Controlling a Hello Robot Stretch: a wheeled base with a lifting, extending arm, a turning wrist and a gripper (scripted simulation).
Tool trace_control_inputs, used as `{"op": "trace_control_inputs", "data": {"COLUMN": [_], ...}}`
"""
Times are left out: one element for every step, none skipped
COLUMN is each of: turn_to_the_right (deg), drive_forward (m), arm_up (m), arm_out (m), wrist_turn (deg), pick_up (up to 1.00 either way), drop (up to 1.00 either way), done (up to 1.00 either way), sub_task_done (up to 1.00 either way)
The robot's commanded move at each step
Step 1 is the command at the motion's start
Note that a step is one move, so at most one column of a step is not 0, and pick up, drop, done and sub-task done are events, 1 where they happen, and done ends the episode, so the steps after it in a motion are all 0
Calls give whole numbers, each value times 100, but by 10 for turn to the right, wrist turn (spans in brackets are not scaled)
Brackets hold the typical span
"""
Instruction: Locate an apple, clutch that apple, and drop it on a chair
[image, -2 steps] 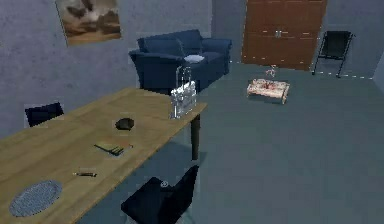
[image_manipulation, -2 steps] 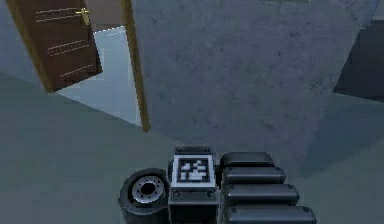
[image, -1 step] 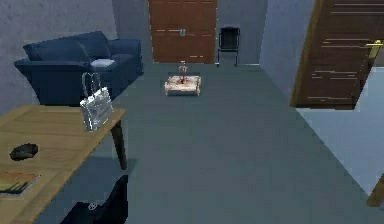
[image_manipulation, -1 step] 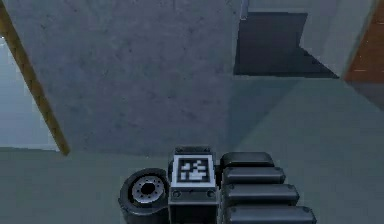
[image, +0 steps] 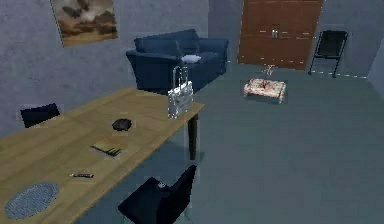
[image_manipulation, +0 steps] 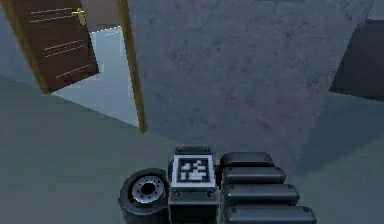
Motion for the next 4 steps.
{"op": "trace_control_inputs", "data": {"turn_to_the_right": [-30, 240, -210, -330], "drive_forward": [0, 0, 0, 0], "arm_up": [0, 0, 0, 0], "arm_out": [0, 0, 0, 0], "wrist_turn": [0, 0, 0, 0], "pick_up": [0, 0, 0, 0], "drop": [0, 0, 0, 0], "done": [0, 0, 0, 0], "sub_task_done": [0, 0, 0, 0]}}
